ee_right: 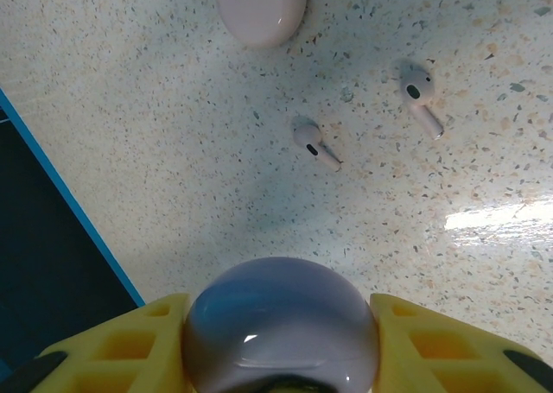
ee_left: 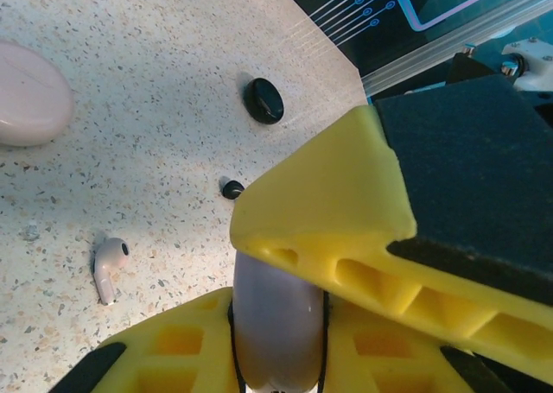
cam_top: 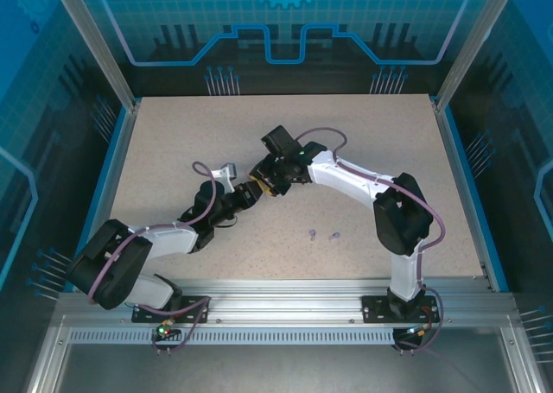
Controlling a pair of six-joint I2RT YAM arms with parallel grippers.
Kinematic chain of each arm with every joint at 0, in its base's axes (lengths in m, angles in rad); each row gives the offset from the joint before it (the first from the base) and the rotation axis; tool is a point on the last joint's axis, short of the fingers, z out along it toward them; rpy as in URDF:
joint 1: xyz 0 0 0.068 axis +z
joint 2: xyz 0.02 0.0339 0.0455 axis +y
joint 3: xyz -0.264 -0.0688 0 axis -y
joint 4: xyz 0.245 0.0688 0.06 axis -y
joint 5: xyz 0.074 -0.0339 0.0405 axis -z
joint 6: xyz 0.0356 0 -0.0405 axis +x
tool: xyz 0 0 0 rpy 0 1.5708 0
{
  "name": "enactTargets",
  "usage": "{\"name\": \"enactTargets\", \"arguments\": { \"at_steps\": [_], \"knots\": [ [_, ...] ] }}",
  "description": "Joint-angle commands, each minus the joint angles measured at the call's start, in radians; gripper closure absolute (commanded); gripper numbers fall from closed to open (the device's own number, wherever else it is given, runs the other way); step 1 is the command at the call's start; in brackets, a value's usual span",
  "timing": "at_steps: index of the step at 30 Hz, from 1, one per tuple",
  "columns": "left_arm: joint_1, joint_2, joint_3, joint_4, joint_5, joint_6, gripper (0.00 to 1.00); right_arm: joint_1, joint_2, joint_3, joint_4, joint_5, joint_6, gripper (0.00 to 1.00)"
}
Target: Insert the wireless bluetooth earbuds into the charging case
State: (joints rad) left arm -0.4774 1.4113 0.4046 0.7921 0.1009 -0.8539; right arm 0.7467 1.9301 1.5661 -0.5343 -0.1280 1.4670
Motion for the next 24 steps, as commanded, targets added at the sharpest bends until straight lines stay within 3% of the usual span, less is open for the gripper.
{"name": "enactTargets", "arguments": {
  "at_steps": [1, 5, 7, 12, 15, 21, 24],
  "knots": [
    [-0.007, 0.011, 0.033, 0.041, -0.044, 0.006, 0.86, 0.017, -0.036, -0.020, -0.016, -0.033, 0.015, 0.57],
    [-0.009, 0.013, 0.033, 0.036, -0.043, 0.008, 1.00, 0.015, -0.038, -0.025, -0.010, -0.036, 0.016, 0.56],
    [-0.008, 0.011, 0.034, 0.033, -0.038, 0.006, 1.00, 0.011, -0.040, -0.029, -0.002, -0.039, 0.018, 0.53],
    [-0.008, -0.003, 0.043, -0.020, 0.000, 0.011, 1.00, -0.036, -0.059, -0.032, 0.016, -0.038, 0.003, 0.25],
    [-0.007, -0.029, 0.058, -0.096, 0.049, 0.040, 1.00, -0.085, -0.102, -0.047, 0.010, -0.021, -0.044, 0.19],
    [-0.005, -0.079, 0.125, -0.283, 0.218, 0.162, 1.00, -0.195, -0.256, -0.187, 0.008, -0.013, -0.262, 0.17],
    [0.000, -0.083, 0.181, -0.386, 0.318, 0.246, 1.00, -0.248, -0.336, -0.282, 0.050, -0.062, -0.462, 0.17]
  ]
}}
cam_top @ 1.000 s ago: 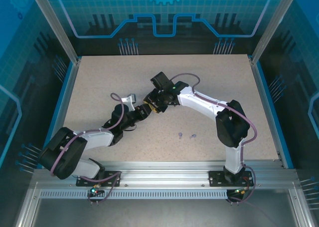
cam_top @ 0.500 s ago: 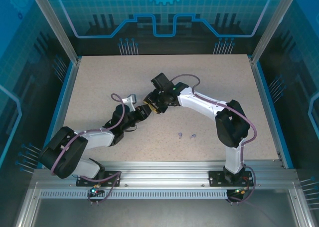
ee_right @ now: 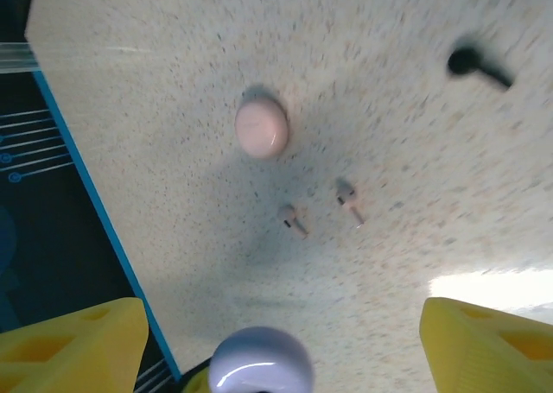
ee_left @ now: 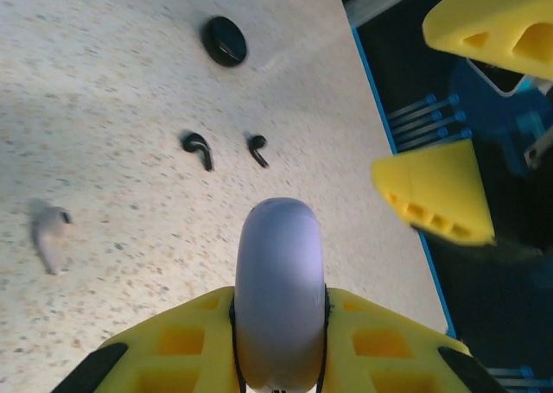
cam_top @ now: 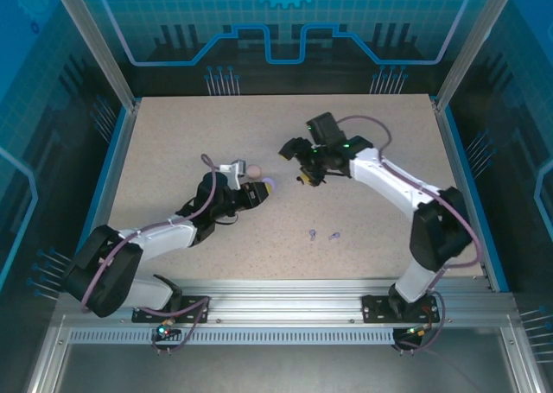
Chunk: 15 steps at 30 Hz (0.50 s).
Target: Insert the wireless bluetooth earbuds into the charging case
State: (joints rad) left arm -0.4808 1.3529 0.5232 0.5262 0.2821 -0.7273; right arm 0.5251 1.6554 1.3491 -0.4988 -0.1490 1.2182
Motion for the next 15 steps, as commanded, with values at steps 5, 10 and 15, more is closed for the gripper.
{"name": "enactTargets", "arguments": {
  "at_steps": [5, 10, 15],
  "knots": [
    [0.036, 0.001, 0.133, -0.207, 0.301, 0.183, 1.00, -0.062, -0.213, -0.239, 0.140, -0.125, -0.605, 0.17],
    [0.066, 0.028, 0.200, -0.292, 0.398, 0.224, 1.00, -0.071, -0.295, -0.352, 0.217, -0.251, -0.785, 0.18],
    [0.071, 0.043, 0.243, -0.328, 0.439, 0.234, 1.00, -0.073, -0.272, -0.401, 0.317, -0.402, -0.810, 0.20]
  ]
}}
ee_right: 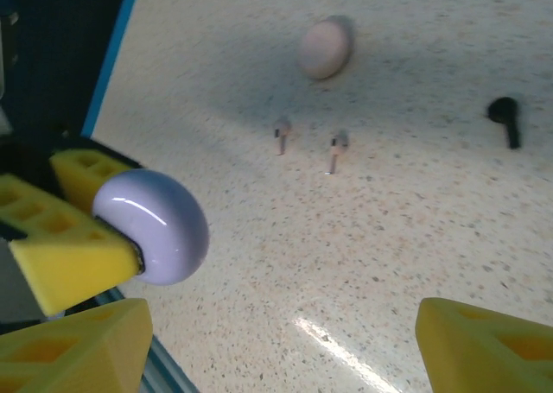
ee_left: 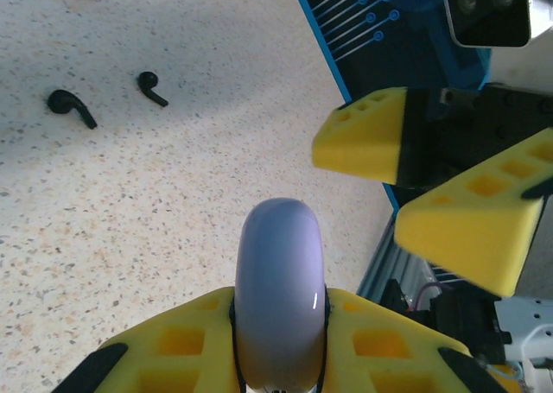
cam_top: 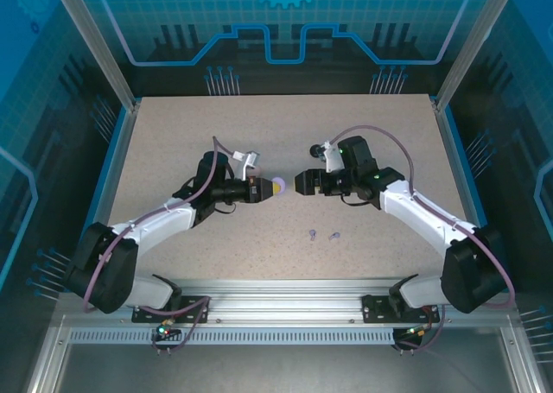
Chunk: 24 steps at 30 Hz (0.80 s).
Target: Insert the wireless bluetooth earbuds into the charging case
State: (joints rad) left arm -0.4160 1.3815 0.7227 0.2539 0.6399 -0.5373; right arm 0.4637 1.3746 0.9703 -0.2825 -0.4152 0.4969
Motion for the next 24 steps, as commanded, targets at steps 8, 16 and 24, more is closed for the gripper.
{"name": "enactTargets", "arguments": {
  "at_steps": [8, 16, 24],
  "knots": [
    [0.006, 0.028, 0.058, -0.062, 0.101, 0.042, 1.00, 0.013, 0.090, 0.000, 0.152, -0.167, -0.079, 0.23],
    [0.006, 0.027, 0.068, -0.057, 0.112, 0.034, 1.00, 0.026, 0.161, 0.031, 0.146, -0.146, -0.074, 0.28],
    [0.007, -0.019, 0.067, -0.037, 0.136, 0.004, 1.00, -0.005, 0.211, 0.015, 0.153, -0.094, -0.041, 0.32]
  ]
}}
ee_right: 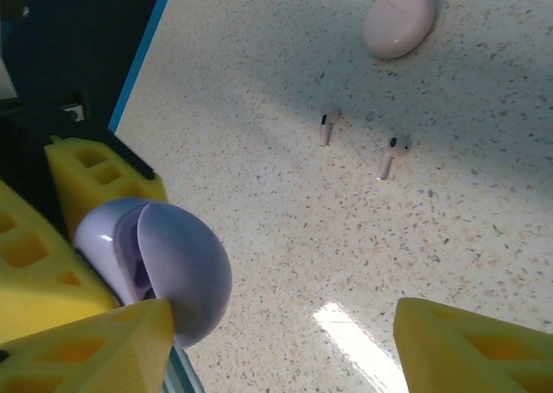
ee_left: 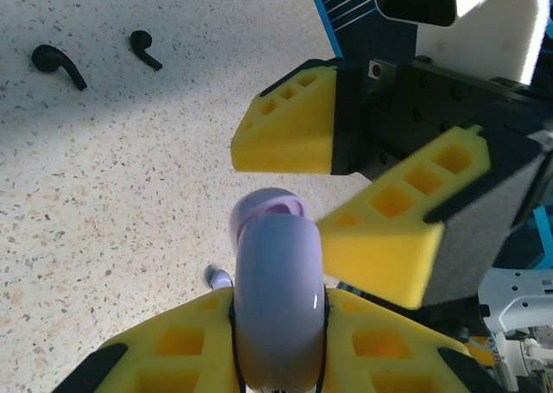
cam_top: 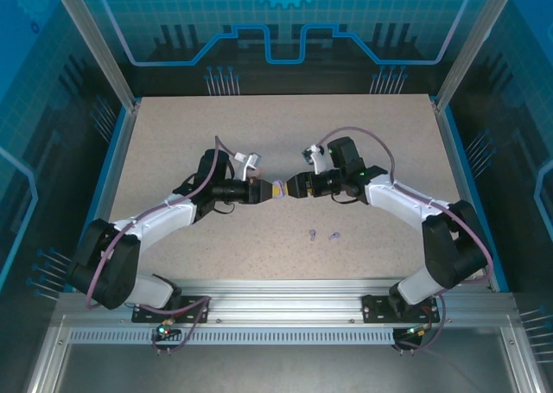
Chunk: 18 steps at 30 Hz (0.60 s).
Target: Insert the wireless bluetooth earbuds into the charging case
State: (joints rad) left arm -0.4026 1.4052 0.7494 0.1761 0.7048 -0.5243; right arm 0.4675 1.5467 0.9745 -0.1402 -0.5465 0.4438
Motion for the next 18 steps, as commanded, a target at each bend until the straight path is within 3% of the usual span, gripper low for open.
{"name": "enactTargets", "arguments": {
  "at_steps": [1, 11, 18],
  "knots": [
    [-0.007, -0.050, 0.040, 0.041, 0.071, -0.011, 1.00, -0.009, 0.042, 0.013, 0.010, 0.037, 0.015, 0.32],
    [-0.007, -0.058, 0.024, 0.045, 0.065, -0.009, 1.00, -0.032, -0.052, -0.004, -0.041, 0.018, 0.006, 0.33],
    [-0.007, -0.057, 0.022, 0.058, 0.074, -0.015, 1.00, -0.050, -0.146, -0.072, 0.030, -0.149, 0.018, 0.38]
  ]
}}
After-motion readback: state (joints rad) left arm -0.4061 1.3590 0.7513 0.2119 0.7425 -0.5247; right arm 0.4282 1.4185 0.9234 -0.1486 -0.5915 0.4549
